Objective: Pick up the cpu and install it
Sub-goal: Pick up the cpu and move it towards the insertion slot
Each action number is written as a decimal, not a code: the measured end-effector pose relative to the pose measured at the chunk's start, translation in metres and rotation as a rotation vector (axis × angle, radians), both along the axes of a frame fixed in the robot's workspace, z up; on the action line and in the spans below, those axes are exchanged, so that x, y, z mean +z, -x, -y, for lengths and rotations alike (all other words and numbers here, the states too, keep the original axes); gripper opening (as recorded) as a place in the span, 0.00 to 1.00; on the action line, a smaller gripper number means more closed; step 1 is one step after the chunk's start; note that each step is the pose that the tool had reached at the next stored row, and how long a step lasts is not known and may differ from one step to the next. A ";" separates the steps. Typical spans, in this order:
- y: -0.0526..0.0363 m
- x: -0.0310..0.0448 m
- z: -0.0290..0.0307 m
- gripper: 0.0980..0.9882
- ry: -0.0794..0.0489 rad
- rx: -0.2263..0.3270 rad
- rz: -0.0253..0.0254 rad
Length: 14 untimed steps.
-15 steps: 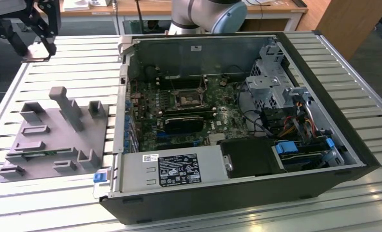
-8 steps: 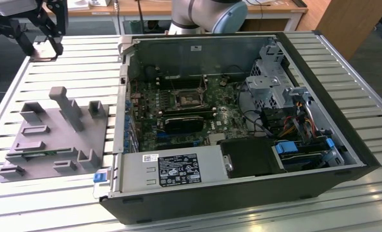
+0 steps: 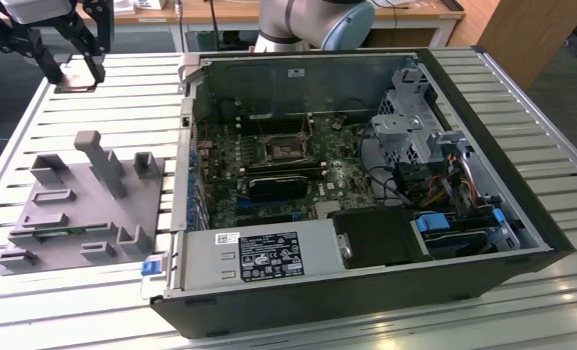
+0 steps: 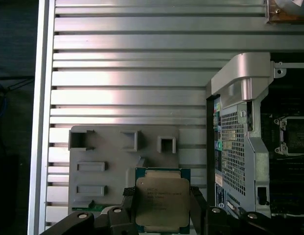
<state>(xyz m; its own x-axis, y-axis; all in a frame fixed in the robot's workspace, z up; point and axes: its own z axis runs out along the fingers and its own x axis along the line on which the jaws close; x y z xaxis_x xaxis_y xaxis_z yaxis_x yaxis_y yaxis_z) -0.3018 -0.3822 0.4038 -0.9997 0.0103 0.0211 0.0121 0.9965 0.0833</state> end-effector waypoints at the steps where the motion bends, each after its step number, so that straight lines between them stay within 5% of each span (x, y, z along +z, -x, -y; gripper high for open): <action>1: -0.0014 0.0000 0.0000 0.48 0.000 0.000 0.0000; 14: -0.0204 0.0000 -0.0001 0.48 0.000 0.000 0.0000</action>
